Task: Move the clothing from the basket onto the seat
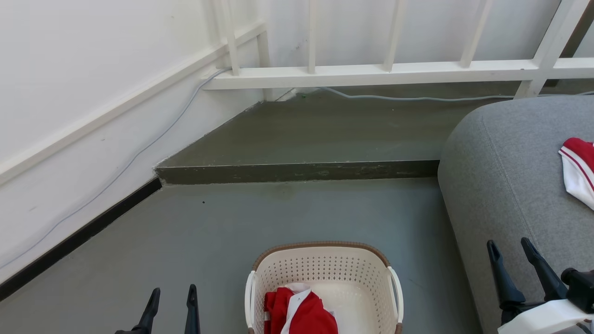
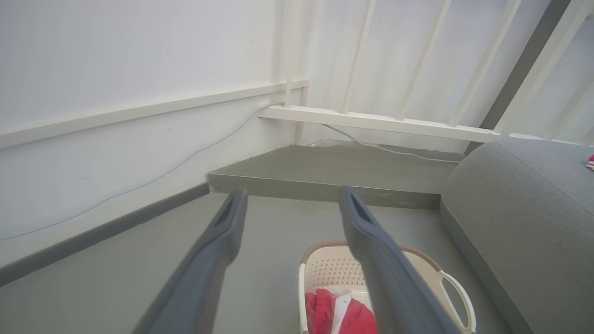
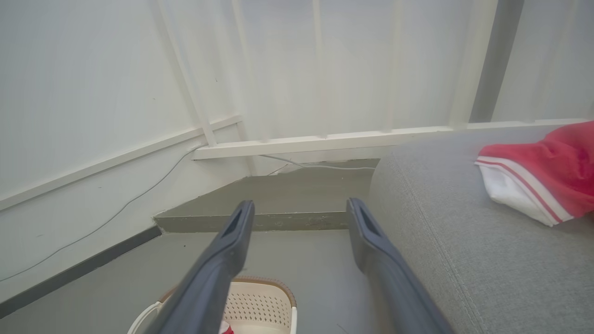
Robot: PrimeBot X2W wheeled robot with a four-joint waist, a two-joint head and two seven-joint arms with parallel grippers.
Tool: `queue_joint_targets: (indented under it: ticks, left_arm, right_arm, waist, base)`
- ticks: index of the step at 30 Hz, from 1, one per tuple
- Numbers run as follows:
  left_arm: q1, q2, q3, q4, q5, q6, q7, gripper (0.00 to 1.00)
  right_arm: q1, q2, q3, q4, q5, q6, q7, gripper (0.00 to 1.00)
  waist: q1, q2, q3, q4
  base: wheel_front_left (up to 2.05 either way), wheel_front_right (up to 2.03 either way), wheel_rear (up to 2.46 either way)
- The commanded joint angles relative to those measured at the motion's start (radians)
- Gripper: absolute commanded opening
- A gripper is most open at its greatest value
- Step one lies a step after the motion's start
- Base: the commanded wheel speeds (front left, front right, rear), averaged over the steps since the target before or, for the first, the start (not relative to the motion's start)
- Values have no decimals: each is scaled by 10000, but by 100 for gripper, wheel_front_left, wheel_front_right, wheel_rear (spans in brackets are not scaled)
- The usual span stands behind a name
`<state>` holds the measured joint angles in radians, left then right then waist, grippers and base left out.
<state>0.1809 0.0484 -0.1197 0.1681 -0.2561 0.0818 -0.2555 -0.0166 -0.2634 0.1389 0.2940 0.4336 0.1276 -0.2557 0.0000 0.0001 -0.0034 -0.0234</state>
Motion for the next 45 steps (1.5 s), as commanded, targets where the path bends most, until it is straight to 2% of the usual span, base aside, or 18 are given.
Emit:
queue_joint_targets:
  ticks: [1,8,25,36,45]
  left_arm:
    - [-282,19,236,-288,-71,82,-63,100]
    - [-409,19,-303,-20,-312,167,-63,100]
    - [-2563,18,-2504,684,-784,997,-63,100]
    - [-5329,18,-4739,2712,-1706,1532,-63,100]
    - [-7753,18,-6073,5104,-2407,1931,-63,100]
  right_arm:
    - [-230,-224,175,-240,63,31,-61,100]
    - [-384,-306,172,-432,182,31,-61,100]
    - [-1530,-1093,395,-1271,901,31,-61,100]
    - [-2778,-1591,455,-2125,1419,31,-61,100]
    - [-3556,-1546,822,-2453,1711,31,-61,100]
  waist:
    - [0,-1,38,3]
    - [0,-1,593,-114]
    - [0,-1,3151,-453]
    - [0,-1,5468,-800]
    - [0,-1,6789,-1344]
  base:
    - [0,0,0]
    - [0,0,0]
    - [0,0,0]
    - [0,0,0]
    - [0,0,0]
